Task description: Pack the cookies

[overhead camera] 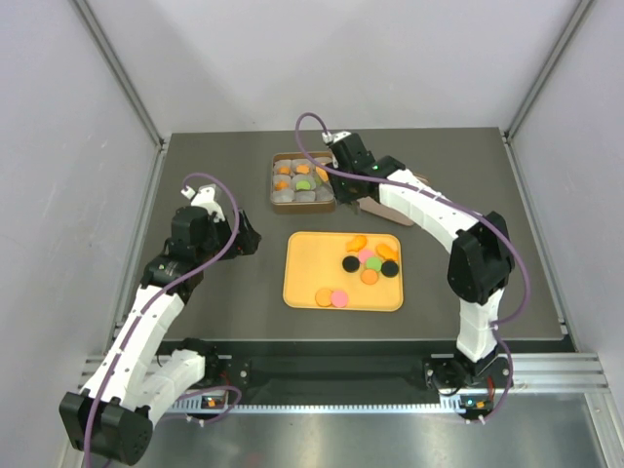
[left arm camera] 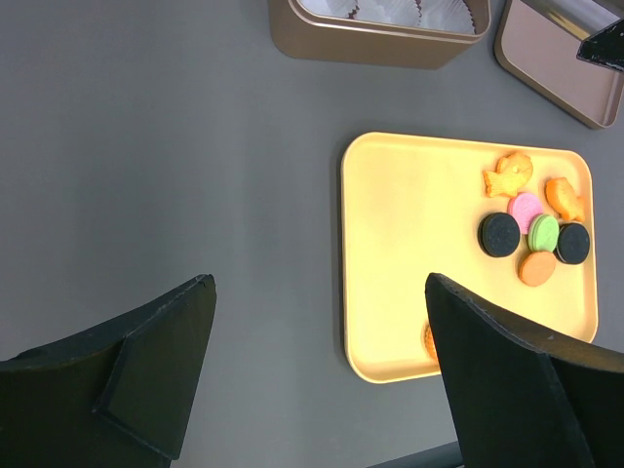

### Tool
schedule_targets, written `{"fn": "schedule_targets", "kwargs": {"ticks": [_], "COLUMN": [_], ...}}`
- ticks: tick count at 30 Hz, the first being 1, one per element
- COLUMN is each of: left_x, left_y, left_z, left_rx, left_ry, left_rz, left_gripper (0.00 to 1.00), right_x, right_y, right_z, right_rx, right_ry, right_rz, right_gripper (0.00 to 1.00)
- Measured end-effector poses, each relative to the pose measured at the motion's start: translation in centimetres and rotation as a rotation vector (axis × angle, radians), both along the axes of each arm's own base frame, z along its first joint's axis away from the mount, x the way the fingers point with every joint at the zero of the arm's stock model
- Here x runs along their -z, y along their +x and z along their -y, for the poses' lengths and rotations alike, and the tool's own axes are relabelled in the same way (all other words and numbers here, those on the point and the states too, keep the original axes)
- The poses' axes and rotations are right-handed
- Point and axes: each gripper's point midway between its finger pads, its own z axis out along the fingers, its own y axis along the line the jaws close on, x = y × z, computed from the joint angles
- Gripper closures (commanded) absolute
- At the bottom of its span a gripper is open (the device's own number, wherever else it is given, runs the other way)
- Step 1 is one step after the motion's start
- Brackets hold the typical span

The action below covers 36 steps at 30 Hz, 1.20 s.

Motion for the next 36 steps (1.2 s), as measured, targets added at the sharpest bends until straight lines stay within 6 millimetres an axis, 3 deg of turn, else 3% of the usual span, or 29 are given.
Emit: {"fn": "schedule_targets", "kwargs": {"ticks": [36], "left_x": [0.2], "left_y": [0.0], "left_z": [0.0], "left_rx": [0.0], "left_ry": [0.001], "left_rz": [-0.007], "left_gripper": [0.07], "right_x": [0.8], "right_y": [0.4], "right_z": [0.4], "right_rx": [0.019], "right_ry": [-0.033], "right_rz": [-0.005], "right_gripper": [0.62]}}
